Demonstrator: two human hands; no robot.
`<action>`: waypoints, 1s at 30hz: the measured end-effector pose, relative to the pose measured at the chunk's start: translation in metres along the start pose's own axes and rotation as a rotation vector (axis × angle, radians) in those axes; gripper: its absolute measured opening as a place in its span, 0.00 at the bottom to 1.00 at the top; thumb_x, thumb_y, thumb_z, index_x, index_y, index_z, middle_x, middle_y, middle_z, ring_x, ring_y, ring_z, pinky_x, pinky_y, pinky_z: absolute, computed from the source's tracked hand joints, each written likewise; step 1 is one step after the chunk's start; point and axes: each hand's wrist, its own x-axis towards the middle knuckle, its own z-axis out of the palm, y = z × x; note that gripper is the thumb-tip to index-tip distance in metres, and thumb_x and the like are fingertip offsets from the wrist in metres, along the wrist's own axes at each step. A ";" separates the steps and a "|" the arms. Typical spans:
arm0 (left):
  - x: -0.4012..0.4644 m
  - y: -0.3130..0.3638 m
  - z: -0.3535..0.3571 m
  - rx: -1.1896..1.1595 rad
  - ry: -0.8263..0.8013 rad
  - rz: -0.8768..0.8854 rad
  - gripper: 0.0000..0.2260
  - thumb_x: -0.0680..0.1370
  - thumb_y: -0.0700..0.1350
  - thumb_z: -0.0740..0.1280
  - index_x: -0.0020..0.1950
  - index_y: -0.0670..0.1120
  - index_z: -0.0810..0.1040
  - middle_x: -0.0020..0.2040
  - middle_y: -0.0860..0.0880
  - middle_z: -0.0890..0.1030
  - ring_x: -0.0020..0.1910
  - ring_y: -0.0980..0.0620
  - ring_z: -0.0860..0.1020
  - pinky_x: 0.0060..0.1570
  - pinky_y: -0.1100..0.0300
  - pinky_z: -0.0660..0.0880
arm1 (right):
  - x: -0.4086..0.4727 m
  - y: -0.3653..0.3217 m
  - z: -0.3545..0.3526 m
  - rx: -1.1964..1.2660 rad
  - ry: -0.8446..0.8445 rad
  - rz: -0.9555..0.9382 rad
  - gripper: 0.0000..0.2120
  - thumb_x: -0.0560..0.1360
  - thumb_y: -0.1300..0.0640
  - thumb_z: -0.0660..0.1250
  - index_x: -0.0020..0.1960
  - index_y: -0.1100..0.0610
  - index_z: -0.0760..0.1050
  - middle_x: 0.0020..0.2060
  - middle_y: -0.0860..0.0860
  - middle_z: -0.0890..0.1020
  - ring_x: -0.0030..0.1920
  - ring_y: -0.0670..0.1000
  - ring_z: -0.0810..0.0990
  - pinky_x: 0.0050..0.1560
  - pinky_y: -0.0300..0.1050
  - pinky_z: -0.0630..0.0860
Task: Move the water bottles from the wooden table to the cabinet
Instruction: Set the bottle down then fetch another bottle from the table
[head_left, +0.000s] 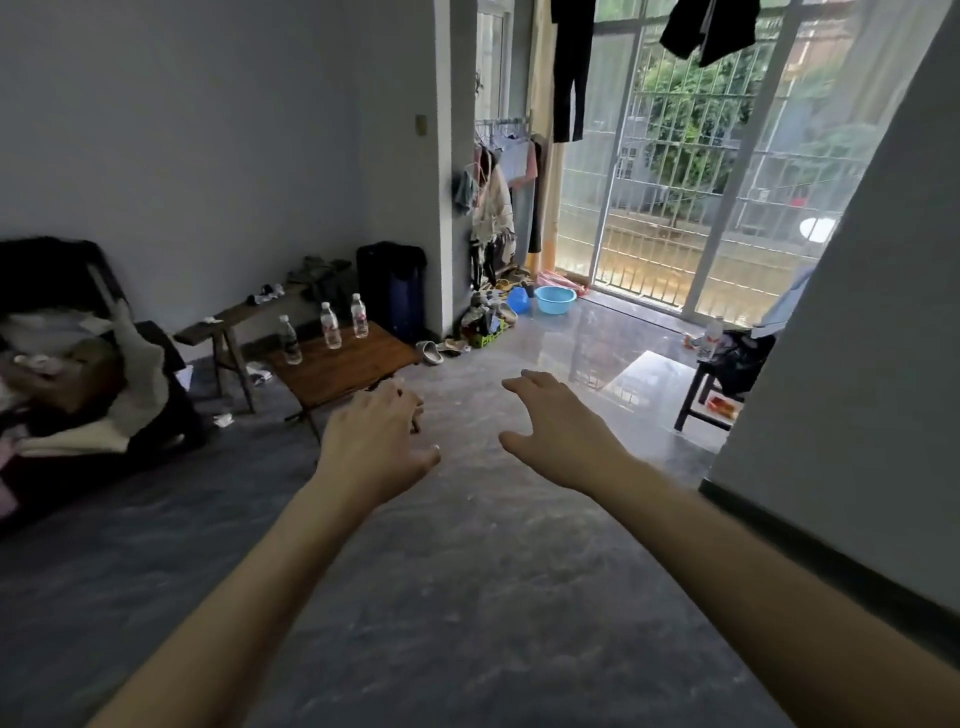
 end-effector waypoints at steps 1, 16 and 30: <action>0.007 -0.004 0.003 -0.001 -0.007 -0.016 0.30 0.77 0.62 0.67 0.76 0.51 0.67 0.78 0.49 0.65 0.72 0.44 0.68 0.65 0.49 0.69 | 0.011 0.001 0.004 0.004 -0.005 -0.012 0.32 0.75 0.46 0.66 0.76 0.49 0.61 0.77 0.50 0.62 0.74 0.54 0.64 0.67 0.55 0.69; 0.188 0.013 0.035 -0.012 -0.023 -0.158 0.31 0.78 0.62 0.65 0.78 0.53 0.64 0.82 0.49 0.60 0.76 0.44 0.64 0.70 0.45 0.65 | 0.205 0.098 -0.003 0.039 -0.049 -0.137 0.31 0.75 0.48 0.67 0.76 0.51 0.63 0.75 0.51 0.63 0.73 0.54 0.65 0.67 0.53 0.68; 0.328 -0.029 0.060 0.008 -0.040 -0.301 0.31 0.78 0.62 0.66 0.78 0.53 0.64 0.81 0.50 0.60 0.77 0.44 0.64 0.72 0.45 0.65 | 0.372 0.125 0.040 0.131 -0.112 -0.267 0.30 0.74 0.51 0.68 0.74 0.53 0.65 0.72 0.52 0.67 0.71 0.54 0.66 0.67 0.48 0.66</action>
